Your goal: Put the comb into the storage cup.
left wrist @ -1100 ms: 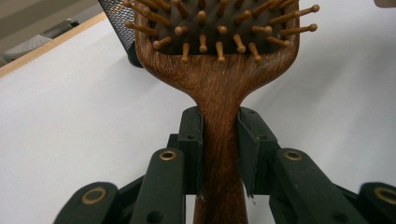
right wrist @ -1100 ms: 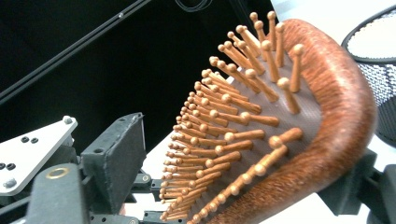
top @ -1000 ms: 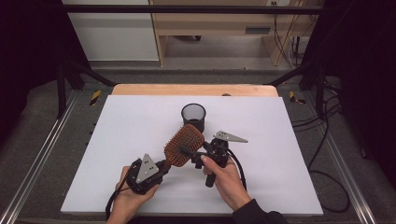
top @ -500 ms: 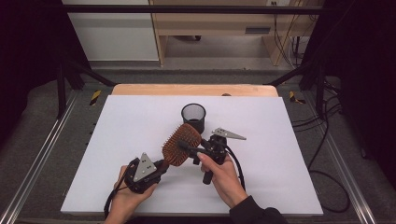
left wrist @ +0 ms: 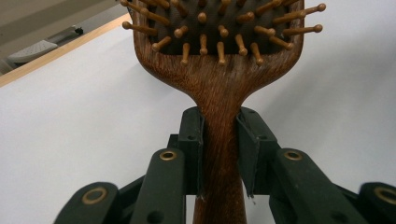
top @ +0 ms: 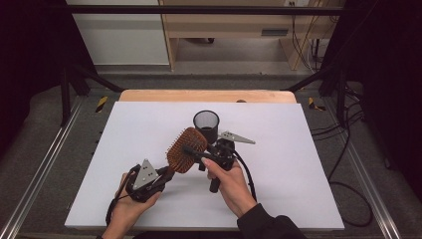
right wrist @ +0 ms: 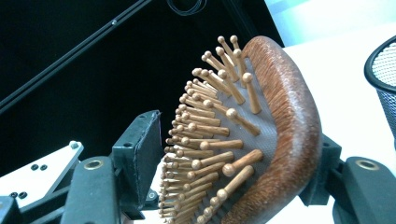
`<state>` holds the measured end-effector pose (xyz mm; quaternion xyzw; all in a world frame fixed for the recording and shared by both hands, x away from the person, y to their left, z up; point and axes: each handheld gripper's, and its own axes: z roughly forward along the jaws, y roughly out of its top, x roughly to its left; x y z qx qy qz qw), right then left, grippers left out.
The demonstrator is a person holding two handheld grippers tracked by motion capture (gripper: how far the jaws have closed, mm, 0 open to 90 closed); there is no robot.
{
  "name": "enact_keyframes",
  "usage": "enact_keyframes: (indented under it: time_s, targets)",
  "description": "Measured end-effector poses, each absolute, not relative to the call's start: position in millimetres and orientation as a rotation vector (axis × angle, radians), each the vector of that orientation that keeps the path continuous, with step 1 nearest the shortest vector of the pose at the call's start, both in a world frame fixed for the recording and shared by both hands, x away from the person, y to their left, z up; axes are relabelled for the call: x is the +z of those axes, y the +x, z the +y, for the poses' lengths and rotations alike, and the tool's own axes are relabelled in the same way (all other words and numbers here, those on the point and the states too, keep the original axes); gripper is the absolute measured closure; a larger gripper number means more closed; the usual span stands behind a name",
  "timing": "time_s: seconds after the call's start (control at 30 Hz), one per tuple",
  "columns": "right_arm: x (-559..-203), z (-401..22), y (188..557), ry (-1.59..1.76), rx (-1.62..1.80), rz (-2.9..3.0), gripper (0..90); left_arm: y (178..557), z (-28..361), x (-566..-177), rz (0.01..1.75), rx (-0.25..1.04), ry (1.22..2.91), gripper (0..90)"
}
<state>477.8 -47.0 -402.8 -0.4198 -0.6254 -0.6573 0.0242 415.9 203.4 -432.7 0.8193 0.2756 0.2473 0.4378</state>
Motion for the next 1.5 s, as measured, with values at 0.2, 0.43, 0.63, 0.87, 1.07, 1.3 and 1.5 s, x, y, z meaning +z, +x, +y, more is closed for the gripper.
enact_keyframes:
  time_s: [0.2,0.43,0.63,0.87,1.07,1.3,1.5]
  targets:
    - [-394,-38,481,-1.315,-2.018,-1.97,38.7,417,208,-430,0.685,0.623,2.009,72.9]
    - [-391,-26,481,-1.3,-2.021,-1.966,41.6,419,214,-431,0.701,0.605,1.973,72.9]
    - [-388,-25,482,-1.287,-2.012,-1.961,47.5,421,215,-433,0.7,0.59,1.965,72.9]
    - [-384,-23,476,-1.292,-2.02,-1.967,51.7,423,218,-436,0.679,0.566,1.945,72.9]
    - [-384,-29,475,-1.327,-1.998,-1.958,52.5,425,215,-439,0.662,0.517,1.925,72.3]
    - [-382,-46,480,-1.387,-2.023,-1.985,52.6,428,225,-439,0.657,0.487,1.894,52.5]
    - [-376,-75,482,-1.431,-2.076,-1.965,52.4,430,250,-431,0.628,0.548,1.825,27.3]
